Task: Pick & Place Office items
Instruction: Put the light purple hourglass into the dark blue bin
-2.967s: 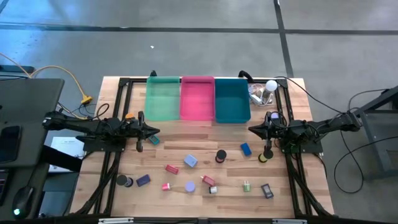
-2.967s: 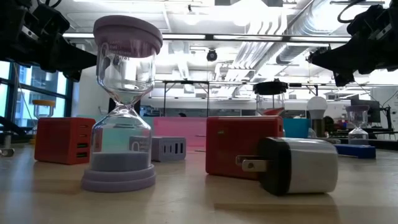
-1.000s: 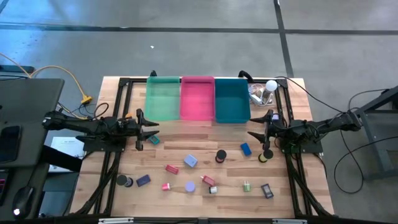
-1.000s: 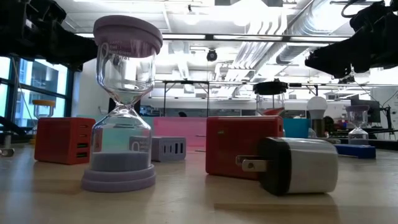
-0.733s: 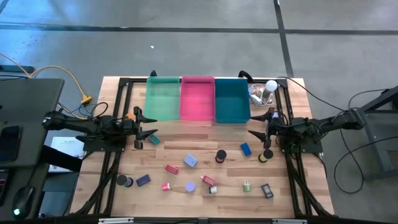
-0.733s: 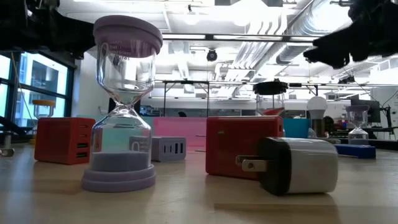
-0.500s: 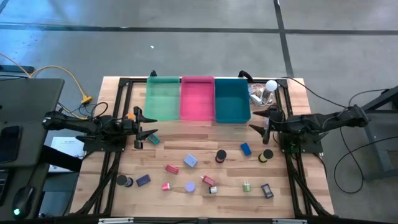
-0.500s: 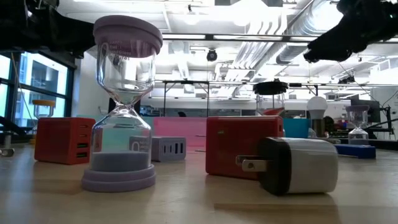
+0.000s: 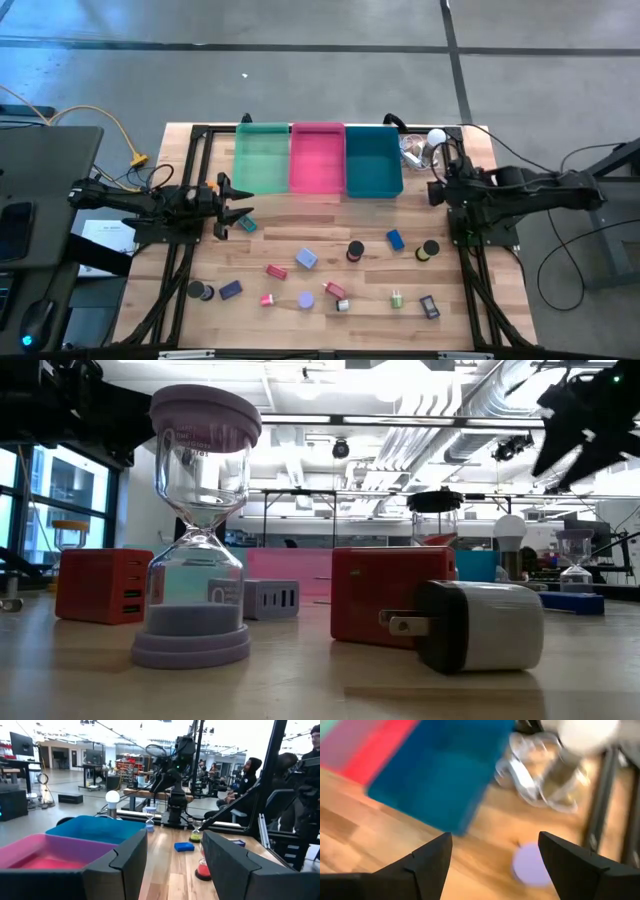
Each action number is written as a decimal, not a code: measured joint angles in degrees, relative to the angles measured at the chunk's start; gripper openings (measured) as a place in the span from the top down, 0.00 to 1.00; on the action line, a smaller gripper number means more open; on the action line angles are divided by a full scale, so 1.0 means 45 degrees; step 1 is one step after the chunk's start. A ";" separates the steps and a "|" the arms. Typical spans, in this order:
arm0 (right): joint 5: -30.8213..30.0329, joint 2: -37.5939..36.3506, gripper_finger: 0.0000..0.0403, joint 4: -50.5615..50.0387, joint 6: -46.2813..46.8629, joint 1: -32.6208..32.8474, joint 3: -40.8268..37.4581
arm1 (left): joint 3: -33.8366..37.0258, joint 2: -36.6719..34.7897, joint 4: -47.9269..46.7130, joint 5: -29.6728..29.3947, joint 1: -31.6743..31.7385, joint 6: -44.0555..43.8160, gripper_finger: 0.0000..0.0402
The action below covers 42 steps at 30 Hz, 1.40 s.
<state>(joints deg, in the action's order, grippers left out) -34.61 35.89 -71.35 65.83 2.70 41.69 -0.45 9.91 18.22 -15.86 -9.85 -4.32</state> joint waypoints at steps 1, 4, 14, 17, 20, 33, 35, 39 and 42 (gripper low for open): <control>0.0360 0.0002 0.29 -0.0309 0.0232 -0.0233 0.0000 | 0.0000 0.0000 0.0000 -0.0005 0.0000 -0.0026 0.54; 0.1068 0.0039 0.29 -0.0807 0.0201 -0.0889 0.0000 | 0.0000 0.0000 0.0000 -0.0004 0.0000 -0.0060 0.54; 0.1319 0.0507 0.29 -0.0845 -0.0452 -0.2646 -0.0097 | 0.0000 0.0000 0.0010 0.0000 0.0000 -0.0346 0.54; 0.1794 0.0911 0.29 -0.0748 -0.0678 -0.3090 -0.0232 | 0.0000 0.0000 0.0010 0.0000 -0.0005 -0.0394 0.54; 0.1879 0.1290 0.29 -0.0700 -0.0767 -0.3442 -0.0269 | 0.0000 0.0000 0.0010 0.0000 0.0000 -0.0391 0.54; 0.2622 0.2635 0.29 -0.0070 -0.1652 -0.4612 -0.0272 | 0.0000 0.0000 0.0010 0.0000 0.0000 -0.0389 0.54; 0.2723 0.2867 0.29 -0.0002 -0.1735 -0.4898 -0.0272 | 0.0000 0.0000 0.0010 0.0000 0.0000 -0.0389 0.54; 0.3249 0.3336 0.29 0.0245 -0.2373 -0.5410 -0.0272 | 0.0000 0.0000 0.0005 0.0000 -0.0003 -0.0389 0.54; 0.3890 0.3683 0.29 0.0557 -0.2716 -0.5712 -0.0272 | 0.0000 0.0000 0.0005 0.0000 0.0000 -0.0389 0.54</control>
<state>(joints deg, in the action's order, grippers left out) -17.10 52.46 -68.85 53.61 -23.00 40.47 -0.45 9.91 18.24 -15.86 -9.85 -6.07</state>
